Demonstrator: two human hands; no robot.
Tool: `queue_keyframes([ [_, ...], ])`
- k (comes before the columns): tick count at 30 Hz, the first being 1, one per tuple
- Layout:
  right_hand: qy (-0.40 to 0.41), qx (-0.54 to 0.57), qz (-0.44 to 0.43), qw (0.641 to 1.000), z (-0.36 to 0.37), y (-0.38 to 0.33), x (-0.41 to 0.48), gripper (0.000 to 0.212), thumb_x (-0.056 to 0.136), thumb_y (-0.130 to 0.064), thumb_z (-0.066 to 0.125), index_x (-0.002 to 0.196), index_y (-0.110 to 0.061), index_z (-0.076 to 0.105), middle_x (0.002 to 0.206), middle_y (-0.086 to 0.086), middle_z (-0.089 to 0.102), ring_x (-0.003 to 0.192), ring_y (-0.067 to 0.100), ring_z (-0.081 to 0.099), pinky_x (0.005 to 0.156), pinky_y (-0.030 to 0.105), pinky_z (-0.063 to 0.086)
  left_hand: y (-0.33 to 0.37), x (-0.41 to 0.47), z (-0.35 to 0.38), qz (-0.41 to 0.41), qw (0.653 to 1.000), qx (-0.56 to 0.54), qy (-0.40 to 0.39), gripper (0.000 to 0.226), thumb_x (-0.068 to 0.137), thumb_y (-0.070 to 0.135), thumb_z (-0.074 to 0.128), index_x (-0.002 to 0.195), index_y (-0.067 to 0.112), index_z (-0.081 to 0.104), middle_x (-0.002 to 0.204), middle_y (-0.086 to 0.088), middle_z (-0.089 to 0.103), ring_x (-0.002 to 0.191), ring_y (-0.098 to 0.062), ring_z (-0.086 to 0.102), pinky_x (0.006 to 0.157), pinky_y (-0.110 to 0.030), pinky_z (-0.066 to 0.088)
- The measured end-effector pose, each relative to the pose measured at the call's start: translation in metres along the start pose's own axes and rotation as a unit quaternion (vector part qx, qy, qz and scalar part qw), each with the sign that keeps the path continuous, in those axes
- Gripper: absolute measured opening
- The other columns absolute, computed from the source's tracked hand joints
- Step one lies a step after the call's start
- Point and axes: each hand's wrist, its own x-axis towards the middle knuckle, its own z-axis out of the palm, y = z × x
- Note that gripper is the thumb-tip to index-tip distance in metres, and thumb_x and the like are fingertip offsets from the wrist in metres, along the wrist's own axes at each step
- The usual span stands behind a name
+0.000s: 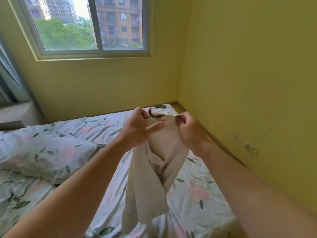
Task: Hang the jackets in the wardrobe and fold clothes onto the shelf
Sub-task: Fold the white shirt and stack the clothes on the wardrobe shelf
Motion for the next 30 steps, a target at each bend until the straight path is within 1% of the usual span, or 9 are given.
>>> queue_keyframes([
  [3,-0.043,-0.008,-0.011,0.999,-0.008,-0.009,0.0,0.028,0.097,-0.039,0.058,0.091,-0.013,0.051,0.069,-0.007,0.05,0.061,0.012,0.044,0.053,0.027,0.034,-0.005,0.004,-0.01,0.035,0.996,0.065,-0.045,0.046,0.072,0.021,0.089,0.091,0.026,0.048,0.081,0.007,0.05,0.068,-0.016,0.043,0.054,-0.027,0.035],
  [7,-0.055,-0.188,-0.066,0.978,-0.019,-0.015,-0.003,0.054,0.07,-0.058,0.082,0.096,-0.028,0.045,0.089,-0.016,0.061,0.078,0.01,0.059,0.059,0.026,0.04,-0.009,0.007,-0.021,0.13,0.973,0.18,-0.056,0.042,0.072,-0.01,0.058,0.095,0.025,0.055,0.084,0.01,0.054,0.07,-0.011,0.045,0.053,-0.013,0.035],
  [9,-0.031,-0.233,-0.09,0.968,-0.025,-0.014,-0.002,0.049,0.072,-0.055,0.083,0.089,-0.032,0.044,0.083,-0.019,0.056,0.078,0.012,0.056,0.06,0.027,0.039,-0.009,0.008,-0.024,0.153,0.965,0.202,-0.065,0.047,0.069,-0.013,0.048,0.09,0.028,0.056,0.081,0.016,0.054,0.068,0.0,0.046,0.055,-0.01,0.035],
  [12,-0.013,-0.212,-0.083,0.974,-0.034,-0.012,0.002,0.043,0.076,-0.053,0.081,0.074,-0.033,0.043,0.074,-0.019,0.053,0.069,0.01,0.053,0.052,0.023,0.034,-0.014,0.011,-0.025,0.171,0.961,0.21,-0.063,0.048,0.067,-0.017,0.041,0.086,0.024,0.058,0.081,0.013,0.058,0.066,-0.002,0.046,0.055,-0.01,0.035],
  [14,0.014,-0.204,-0.066,0.977,-0.041,-0.013,0.005,0.043,0.075,-0.055,0.08,0.071,-0.027,0.047,0.071,-0.013,0.056,0.065,0.012,0.053,0.049,0.025,0.034,-0.025,0.017,-0.025,0.157,0.964,0.212,-0.023,0.04,0.074,-0.016,0.044,0.09,0.018,0.058,0.084,0.002,0.061,0.069,-0.017,0.049,0.053,-0.013,0.035],
  [20,0.024,-0.212,-0.029,0.977,-0.062,-0.008,0.008,0.052,0.079,-0.063,0.071,0.065,-0.02,0.047,0.059,-0.007,0.053,0.055,0.017,0.048,0.051,0.028,0.035,-0.049,0.025,-0.019,0.059,0.992,0.111,0.009,0.013,0.1,0.019,0.058,0.091,0.021,0.051,0.079,-0.002,0.073,0.062,-0.021,0.07,0.057,-0.03,0.051],
  [24,0.063,-0.253,-0.022,0.965,-0.066,-0.002,0.009,0.061,0.087,-0.074,0.053,0.061,-0.019,0.044,0.056,-0.005,0.052,0.057,0.022,0.05,0.052,0.03,0.033,-0.052,0.019,-0.009,0.085,0.981,0.169,0.033,0.016,0.097,0.031,0.063,0.091,0.018,0.055,0.073,-0.001,0.063,0.066,-0.023,0.055,0.056,-0.031,0.037],
  [26,0.088,-0.265,-0.021,0.96,-0.071,0.003,0.01,0.063,0.094,-0.07,0.043,0.059,-0.018,0.046,0.057,-0.004,0.054,0.061,0.025,0.053,0.053,0.031,0.033,-0.06,0.014,-0.009,0.116,0.97,0.212,-0.021,0.013,0.092,0.026,0.071,0.094,0.021,0.06,0.078,0.001,0.058,0.068,-0.018,0.052,0.056,-0.021,0.035],
  [30,0.071,-0.359,-0.044,0.93,-0.082,0.023,0.008,0.066,0.098,-0.069,0.032,0.067,-0.016,0.057,0.063,-0.002,0.058,0.07,0.03,0.058,0.058,0.033,0.038,-0.098,0.007,-0.021,0.078,0.92,0.363,-0.122,0.031,0.083,-0.002,0.055,0.075,0.027,0.046,0.091,0.001,0.054,0.092,-0.028,0.06,0.067,-0.029,0.038],
])
